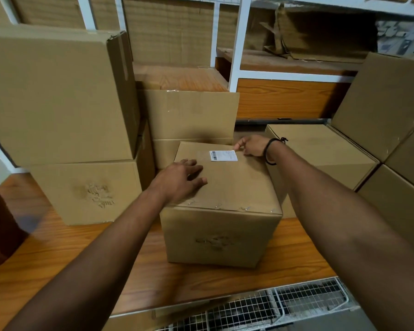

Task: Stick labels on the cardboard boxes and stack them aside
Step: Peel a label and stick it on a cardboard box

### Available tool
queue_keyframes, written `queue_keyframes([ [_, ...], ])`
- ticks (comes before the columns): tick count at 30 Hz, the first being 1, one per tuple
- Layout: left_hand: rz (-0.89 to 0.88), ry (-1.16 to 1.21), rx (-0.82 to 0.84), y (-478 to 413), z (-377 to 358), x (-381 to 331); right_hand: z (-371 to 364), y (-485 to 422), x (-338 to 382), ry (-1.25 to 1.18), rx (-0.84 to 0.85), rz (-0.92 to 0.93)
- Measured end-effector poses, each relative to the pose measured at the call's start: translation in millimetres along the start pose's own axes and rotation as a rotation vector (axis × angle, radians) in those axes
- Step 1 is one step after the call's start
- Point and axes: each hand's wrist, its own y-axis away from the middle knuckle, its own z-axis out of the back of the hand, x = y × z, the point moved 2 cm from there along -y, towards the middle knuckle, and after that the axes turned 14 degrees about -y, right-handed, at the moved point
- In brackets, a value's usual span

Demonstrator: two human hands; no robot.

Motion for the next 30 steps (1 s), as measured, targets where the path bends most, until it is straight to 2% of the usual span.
queue_keyframes([
  [6,0.001,-0.002,-0.013,0,-2,1,-1,2,17,0.046,0.025,-0.022],
  [12,0.020,0.016,-0.015,1,-1,2,1,-7,20,-0.128,-0.016,-0.057],
  [16,0.016,0.015,-0.010,1,1,0,1,-8,21,-0.229,-0.034,0.031],
  [21,0.014,0.010,-0.012,2,1,1,-3,-8,15,-0.163,0.002,0.126],
  [30,0.036,0.086,0.003,4,1,7,12,24,17,-0.430,-0.034,0.241],
])
